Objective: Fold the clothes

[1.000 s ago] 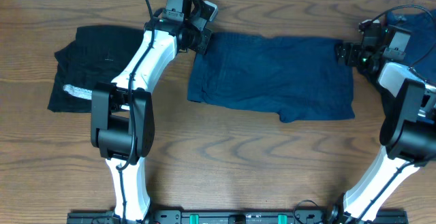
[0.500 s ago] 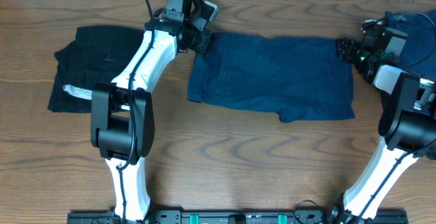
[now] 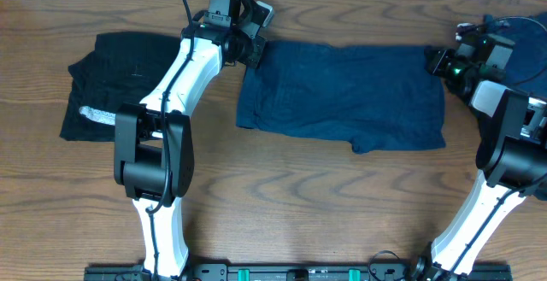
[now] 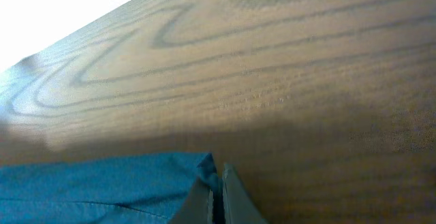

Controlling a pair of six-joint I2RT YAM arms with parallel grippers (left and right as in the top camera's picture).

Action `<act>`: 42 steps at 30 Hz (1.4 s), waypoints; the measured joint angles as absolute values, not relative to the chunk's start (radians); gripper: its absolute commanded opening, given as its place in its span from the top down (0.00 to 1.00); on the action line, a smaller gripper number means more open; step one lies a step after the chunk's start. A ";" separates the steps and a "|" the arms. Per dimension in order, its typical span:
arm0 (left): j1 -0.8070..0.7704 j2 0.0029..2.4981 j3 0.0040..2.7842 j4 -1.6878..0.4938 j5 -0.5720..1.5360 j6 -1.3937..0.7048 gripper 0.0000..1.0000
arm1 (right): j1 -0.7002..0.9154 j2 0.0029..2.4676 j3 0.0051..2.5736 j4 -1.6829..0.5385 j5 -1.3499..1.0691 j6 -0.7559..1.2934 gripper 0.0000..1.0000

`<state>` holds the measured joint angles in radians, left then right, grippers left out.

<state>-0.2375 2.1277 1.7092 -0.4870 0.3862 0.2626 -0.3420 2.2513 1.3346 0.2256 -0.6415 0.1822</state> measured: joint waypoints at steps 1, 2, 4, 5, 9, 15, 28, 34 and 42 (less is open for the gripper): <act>-0.237 2.128 1.709 -0.487 0.387 0.263 0.94 | -0.344 2.251 1.341 0.216 -0.647 0.180 0.99; -0.237 2.128 1.709 -0.487 0.386 0.263 0.94 | -0.345 2.250 1.346 0.207 -0.653 0.178 0.99; -0.237 2.128 1.709 -0.487 0.386 0.263 0.94 | -0.348 2.240 1.350 0.176 -0.658 0.172 0.99; -0.237 2.128 1.709 -0.487 0.386 0.262 0.94 | -0.348 2.233 1.350 0.155 -0.659 0.167 0.99; -0.237 2.126 1.709 -0.488 0.386 0.255 0.94 | -0.351 2.167 1.353 0.032 -0.661 0.121 0.99; -0.226 2.060 1.706 -0.537 0.387 0.224 0.94 | -0.351 2.009 1.360 -0.204 -0.668 0.064 0.99; -0.200 1.861 1.706 -0.934 0.386 0.172 0.94 | -0.344 1.856 1.367 -0.827 -0.652 0.032 0.99; -0.200 1.929 1.681 -0.945 0.386 0.112 0.94 | -0.245 1.856 1.367 -0.942 -0.468 0.045 0.99; -0.200 2.098 1.660 -0.977 0.385 0.048 0.94 | -0.064 1.856 1.345 -0.930 -0.157 0.134 0.99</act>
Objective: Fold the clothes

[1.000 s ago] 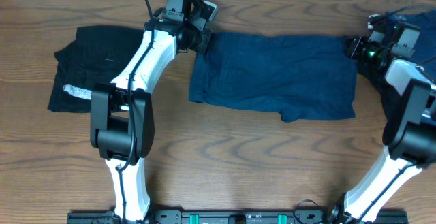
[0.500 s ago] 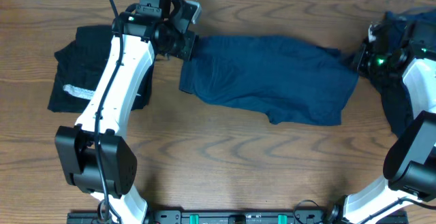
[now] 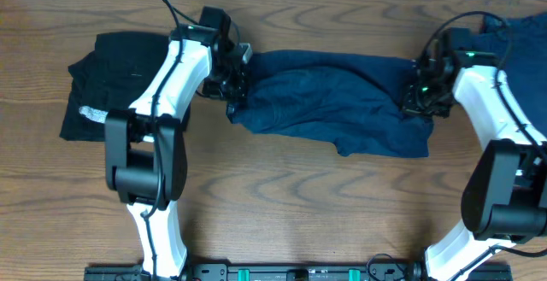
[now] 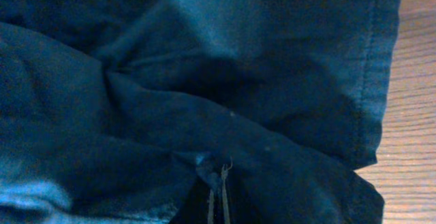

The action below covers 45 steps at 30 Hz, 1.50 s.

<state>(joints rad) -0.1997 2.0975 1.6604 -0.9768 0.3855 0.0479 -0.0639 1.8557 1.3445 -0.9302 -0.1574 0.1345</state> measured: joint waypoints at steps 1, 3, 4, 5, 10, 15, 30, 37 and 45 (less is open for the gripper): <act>-0.200 2.110 1.660 -0.986 0.386 0.047 0.94 | -0.047 1.856 1.336 -0.928 -0.133 0.142 0.99; -0.200 2.128 1.660 -0.997 0.386 0.044 0.94 | -0.032 1.861 1.325 -0.927 -0.095 0.150 0.99; -0.200 2.136 1.660 -0.997 0.386 0.041 0.94 | -0.028 1.866 1.322 -0.926 -0.081 0.152 0.99; -0.200 2.141 1.660 -0.997 0.386 0.040 0.94 | -0.026 1.877 1.320 -0.921 -0.063 0.154 0.99; -0.200 2.177 1.660 -0.983 0.386 0.033 0.94 | -0.029 1.977 1.319 -0.880 -0.012 0.158 0.99; -0.200 2.214 1.660 -0.944 0.389 0.019 0.94 | -0.030 2.034 1.341 -0.829 -0.002 0.156 0.99; -0.200 2.243 1.659 -0.576 0.379 -0.030 0.94 | -0.030 2.094 1.354 -0.393 0.024 0.149 0.99; -0.200 2.288 1.659 -0.394 0.369 -0.034 0.94 | -0.030 2.120 1.344 -0.239 0.030 0.149 0.99; -0.200 2.287 1.659 -0.361 0.366 -0.034 0.94 | -0.039 2.120 1.343 -0.216 0.000 0.097 0.99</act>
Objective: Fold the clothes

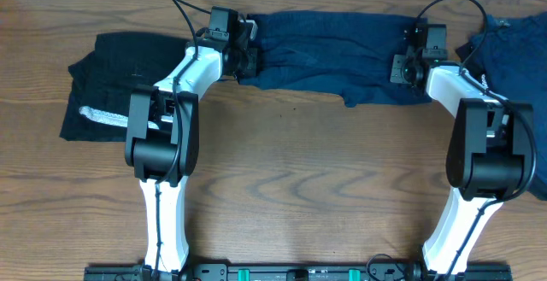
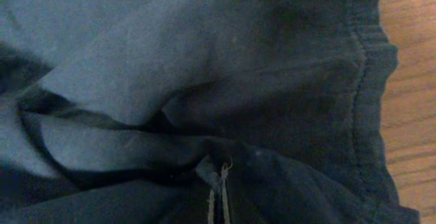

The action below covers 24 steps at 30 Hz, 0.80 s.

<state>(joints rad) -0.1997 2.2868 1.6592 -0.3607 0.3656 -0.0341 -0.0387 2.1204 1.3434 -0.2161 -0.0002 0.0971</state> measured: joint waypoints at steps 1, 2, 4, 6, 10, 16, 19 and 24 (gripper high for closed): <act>-0.200 2.279 1.659 -0.364 0.363 -0.034 0.94 | -0.041 2.114 1.343 -0.223 -0.009 0.094 0.99; -0.200 2.271 1.659 -0.368 0.360 -0.034 0.94 | -0.042 2.107 1.343 -0.228 -0.018 0.092 0.99; -0.200 2.231 1.659 -0.385 0.356 -0.033 0.94 | -0.042 2.071 1.340 -0.251 -0.036 0.086 0.99; -0.199 2.167 1.659 -0.416 0.352 -0.025 0.94 | -0.042 2.009 1.338 -0.294 -0.049 0.083 0.99; -0.197 1.993 1.660 -0.503 0.352 -0.017 0.94 | -0.042 1.829 1.339 -0.428 -0.064 0.076 0.99; -0.198 1.817 1.678 -0.724 0.352 -0.004 0.94 | -0.042 1.598 1.346 -0.727 -0.094 0.072 0.99; -0.198 1.816 1.678 -0.866 0.353 -0.002 0.94 | -0.042 1.571 1.346 -0.905 -0.110 0.078 0.99; -0.198 1.848 1.641 -1.033 0.316 -0.003 0.94 | -0.042 1.586 1.301 -1.055 -0.120 0.104 0.99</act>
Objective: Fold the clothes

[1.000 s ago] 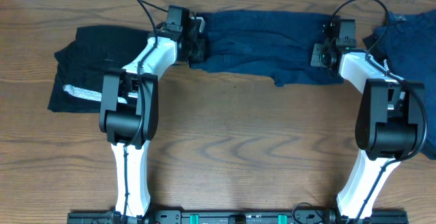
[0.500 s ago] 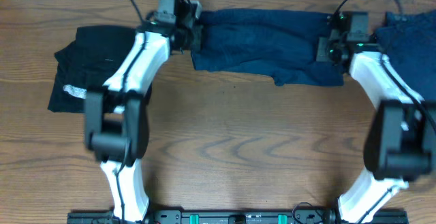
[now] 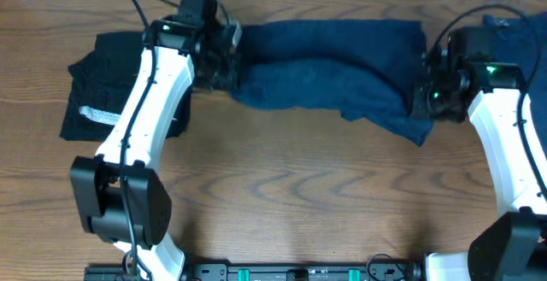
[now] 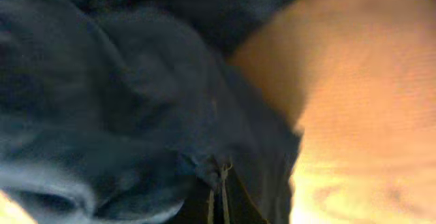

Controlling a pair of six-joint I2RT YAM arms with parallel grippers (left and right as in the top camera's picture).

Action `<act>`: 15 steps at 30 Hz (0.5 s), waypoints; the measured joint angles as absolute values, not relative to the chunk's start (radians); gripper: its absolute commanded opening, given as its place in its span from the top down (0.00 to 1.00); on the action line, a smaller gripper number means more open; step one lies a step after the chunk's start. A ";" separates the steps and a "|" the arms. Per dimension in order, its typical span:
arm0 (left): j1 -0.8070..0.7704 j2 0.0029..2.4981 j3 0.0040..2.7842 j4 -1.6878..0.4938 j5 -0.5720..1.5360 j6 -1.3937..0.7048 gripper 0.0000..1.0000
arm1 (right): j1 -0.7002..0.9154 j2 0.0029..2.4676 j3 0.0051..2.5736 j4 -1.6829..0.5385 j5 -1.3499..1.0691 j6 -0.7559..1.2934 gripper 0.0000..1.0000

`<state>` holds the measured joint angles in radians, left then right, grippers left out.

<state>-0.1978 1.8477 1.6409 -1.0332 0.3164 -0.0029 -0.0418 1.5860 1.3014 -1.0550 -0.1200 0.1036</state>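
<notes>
A dark blue garment point(image 3: 329, 67) lies across the far middle of the table. Its far part is flat and a thick fold runs along its near side. My left gripper point(image 3: 224, 69) is at its left end, shut on the bunched cloth. My right gripper point(image 3: 425, 102) is at its right end. In the blurred right wrist view the right gripper point(image 4: 219, 174) is shut on a pinch of the blue garment point(image 4: 122, 101), with bare wood to the right. A corner of cloth hangs down below the right gripper in the overhead view.
A black garment point(image 3: 107, 80) with a pale tag lies in a heap at the left. Another blue cloth point(image 3: 511, 23) sits at the far right corner. The wooden table point(image 3: 291, 196) stretches bare toward the front.
Both grippers, still holding the blue garment's ends, have moved from the table's far edge toward the front. The garment now lies wider, with its near edge drawn forward in a fold.
The blue garment lay flat mid-table with both grippers shut on its far corners. Then the corners were held nearer the front, with the cloth bunched. Then the whole garment lay along the far edge. Now it is drawn forward again, partly doubled.
</notes>
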 measured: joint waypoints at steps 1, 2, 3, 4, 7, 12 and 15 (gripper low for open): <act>-0.198 1.851 1.627 -1.049 0.286 -0.004 0.94 | -0.042 1.587 1.276 -1.056 -0.121 0.112 0.99; -0.198 1.852 1.609 -1.055 0.250 -0.009 0.94 | -0.042 1.588 1.257 -1.056 -0.122 0.117 0.99; -0.198 1.852 1.584 -1.056 0.199 -0.025 0.94 | -0.042 1.589 1.228 -1.051 -0.124 0.127 0.98; -0.198 1.852 1.568 -1.059 0.170 -0.033 0.94 | -0.042 1.590 1.208 -1.050 -0.128 0.131 0.98; -0.198 1.852 1.498 -1.060 0.089 -0.086 0.94 | -0.040 1.593 1.131 -1.045 -0.149 0.155 0.90; -0.196 1.853 1.391 -1.062 0.010 -0.134 0.30 | -0.039 1.598 1.053 -1.043 -0.146 0.177 0.53; -0.191 1.856 1.358 -1.085 -0.024 -0.150 0.23 | -0.039 1.598 1.058 -1.042 -0.139 0.181 0.43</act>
